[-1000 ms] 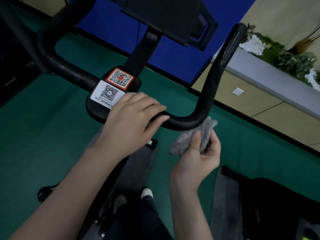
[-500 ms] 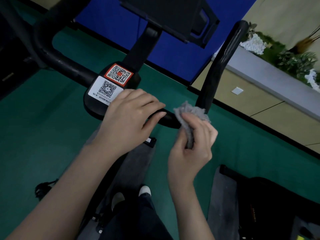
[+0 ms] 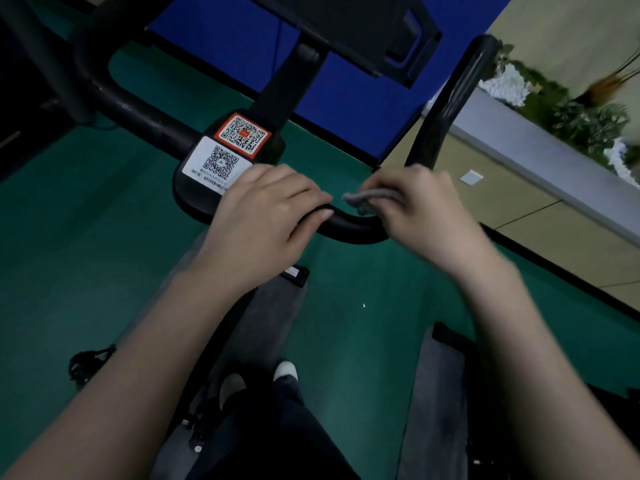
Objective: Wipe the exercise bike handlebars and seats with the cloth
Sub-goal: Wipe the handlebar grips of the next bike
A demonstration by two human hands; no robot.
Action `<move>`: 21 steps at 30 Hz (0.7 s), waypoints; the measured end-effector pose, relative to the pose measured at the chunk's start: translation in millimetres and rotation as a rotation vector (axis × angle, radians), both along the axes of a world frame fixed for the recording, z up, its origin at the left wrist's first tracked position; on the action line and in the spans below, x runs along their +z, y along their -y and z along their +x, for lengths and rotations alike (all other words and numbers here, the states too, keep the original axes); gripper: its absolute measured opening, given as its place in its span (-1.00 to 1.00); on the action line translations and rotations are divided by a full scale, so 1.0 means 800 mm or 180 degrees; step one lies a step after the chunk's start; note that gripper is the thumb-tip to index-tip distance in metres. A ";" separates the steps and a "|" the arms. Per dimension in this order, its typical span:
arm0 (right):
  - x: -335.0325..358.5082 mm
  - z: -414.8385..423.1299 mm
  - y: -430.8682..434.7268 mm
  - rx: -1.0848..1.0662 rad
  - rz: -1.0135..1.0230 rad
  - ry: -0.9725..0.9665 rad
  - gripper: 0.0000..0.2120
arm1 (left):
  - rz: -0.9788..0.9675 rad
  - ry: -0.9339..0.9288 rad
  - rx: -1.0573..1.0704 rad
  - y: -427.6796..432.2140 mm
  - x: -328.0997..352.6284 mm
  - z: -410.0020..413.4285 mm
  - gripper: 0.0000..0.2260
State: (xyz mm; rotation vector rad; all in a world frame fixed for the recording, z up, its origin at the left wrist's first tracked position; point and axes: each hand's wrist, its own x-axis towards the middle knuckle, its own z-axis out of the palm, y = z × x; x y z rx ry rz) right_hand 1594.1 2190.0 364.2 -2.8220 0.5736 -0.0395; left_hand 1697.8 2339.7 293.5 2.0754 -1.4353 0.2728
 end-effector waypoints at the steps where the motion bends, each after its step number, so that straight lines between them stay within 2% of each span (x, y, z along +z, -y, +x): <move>1: 0.006 0.011 0.005 0.0124 -0.0053 -0.0348 -0.81 | 0.0015 0.0000 -0.0008 0.000 0.000 0.000 -0.76; 7: 0.026 0.071 0.022 0.0774 0.0351 -0.2105 -0.88 | 0.0007 0.0105 -0.0043 -0.001 -0.001 0.001 -0.75; 10: 0.027 0.094 0.031 0.0876 0.0248 -0.2773 -0.89 | 0.0014 0.0074 -0.0055 -0.002 0.000 0.002 -0.75; 14: 0.025 0.106 0.037 0.1004 0.0096 -0.2944 -0.76 | -0.0034 0.0051 -0.0052 -0.003 -0.001 0.002 -0.76; 18: 0.024 0.101 0.036 0.1076 0.0439 -0.2865 -0.79 | -0.0047 0.0074 -0.0045 -0.003 0.000 0.002 -0.77; 21: 0.025 0.104 0.036 0.1011 0.0138 -0.3027 -0.84 | -0.0051 0.0064 -0.0063 -0.002 0.000 0.001 -0.77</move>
